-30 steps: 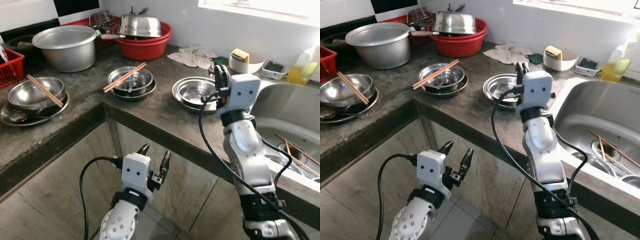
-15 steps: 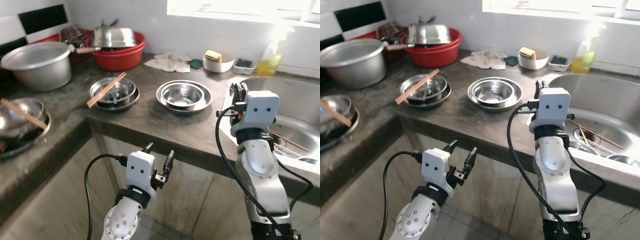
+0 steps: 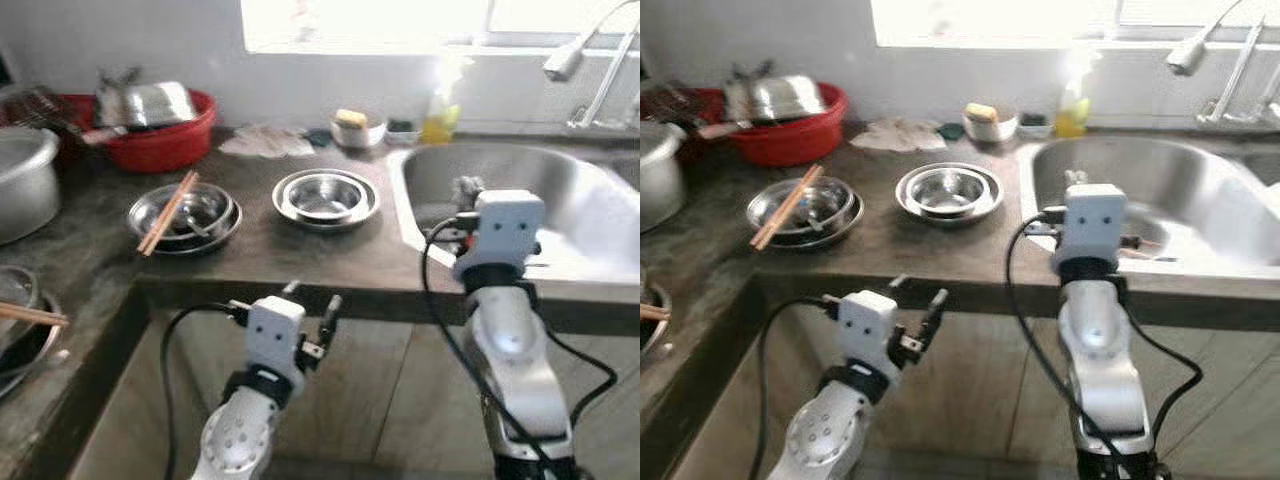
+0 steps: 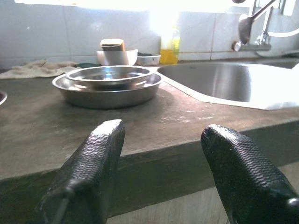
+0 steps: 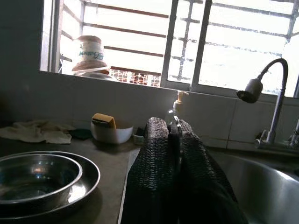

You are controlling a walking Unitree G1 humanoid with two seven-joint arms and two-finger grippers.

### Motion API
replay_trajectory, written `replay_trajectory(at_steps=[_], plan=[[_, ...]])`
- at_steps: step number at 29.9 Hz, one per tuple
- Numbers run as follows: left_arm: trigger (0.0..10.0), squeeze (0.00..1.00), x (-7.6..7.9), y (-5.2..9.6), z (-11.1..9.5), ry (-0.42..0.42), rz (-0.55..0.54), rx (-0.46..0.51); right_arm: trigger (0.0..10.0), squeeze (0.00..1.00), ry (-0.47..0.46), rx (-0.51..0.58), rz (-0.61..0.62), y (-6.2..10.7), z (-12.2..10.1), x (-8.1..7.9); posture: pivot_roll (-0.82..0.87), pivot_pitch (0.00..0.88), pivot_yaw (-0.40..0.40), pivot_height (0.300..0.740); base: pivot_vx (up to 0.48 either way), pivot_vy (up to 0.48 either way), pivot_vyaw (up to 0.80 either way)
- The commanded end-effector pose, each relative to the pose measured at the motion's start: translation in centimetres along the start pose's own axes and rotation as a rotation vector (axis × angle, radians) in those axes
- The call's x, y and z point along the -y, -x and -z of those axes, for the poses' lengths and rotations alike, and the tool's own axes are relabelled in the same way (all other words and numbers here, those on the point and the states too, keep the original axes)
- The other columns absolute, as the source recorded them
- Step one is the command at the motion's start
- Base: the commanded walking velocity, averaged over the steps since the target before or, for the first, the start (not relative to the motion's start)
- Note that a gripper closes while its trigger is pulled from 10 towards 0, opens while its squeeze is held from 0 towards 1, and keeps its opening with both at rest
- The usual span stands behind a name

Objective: Kitchen organization

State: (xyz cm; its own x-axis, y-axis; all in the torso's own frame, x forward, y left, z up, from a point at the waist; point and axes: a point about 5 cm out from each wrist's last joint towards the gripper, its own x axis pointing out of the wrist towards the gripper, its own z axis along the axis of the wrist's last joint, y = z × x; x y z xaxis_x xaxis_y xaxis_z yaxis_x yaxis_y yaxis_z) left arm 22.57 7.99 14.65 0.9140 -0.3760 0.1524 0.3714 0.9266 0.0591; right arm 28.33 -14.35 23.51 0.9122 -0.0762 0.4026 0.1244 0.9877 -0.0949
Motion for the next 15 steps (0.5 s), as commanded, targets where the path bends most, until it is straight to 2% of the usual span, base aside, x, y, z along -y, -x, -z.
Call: replay_trajectory(at_steps=[1, 4, 15], plan=[[10.0, 0.00, 0.24, -0.07, 0.05, -0.024, 0.013, -0.003, 10.0, 0.00, 0.012, 0.025, -0.018, -0.50, -0.76, 0.11, 0.10, 0.028, -0.023, 0.740, 0.000, 0.000, 0.00], [10.0, 0.00, 0.20, -0.01, 0.02, -0.039, 0.008, 0.003, 10.0, 0.00, 0.015, 0.020, -0.025, -0.58, -0.70, 0.03, 0.10, 0.028, -0.027, 0.740, 0.187, -0.245, 0.00], [10.0, 0.00, 0.33, 0.13, 0.13, -0.049, 0.025, 0.003, 10.0, 0.00, 0.021, 0.010, -0.045, -1.12, -0.55, 0.05, 0.10, 0.020, -0.024, 0.740, 0.255, -0.404, 0.00]])
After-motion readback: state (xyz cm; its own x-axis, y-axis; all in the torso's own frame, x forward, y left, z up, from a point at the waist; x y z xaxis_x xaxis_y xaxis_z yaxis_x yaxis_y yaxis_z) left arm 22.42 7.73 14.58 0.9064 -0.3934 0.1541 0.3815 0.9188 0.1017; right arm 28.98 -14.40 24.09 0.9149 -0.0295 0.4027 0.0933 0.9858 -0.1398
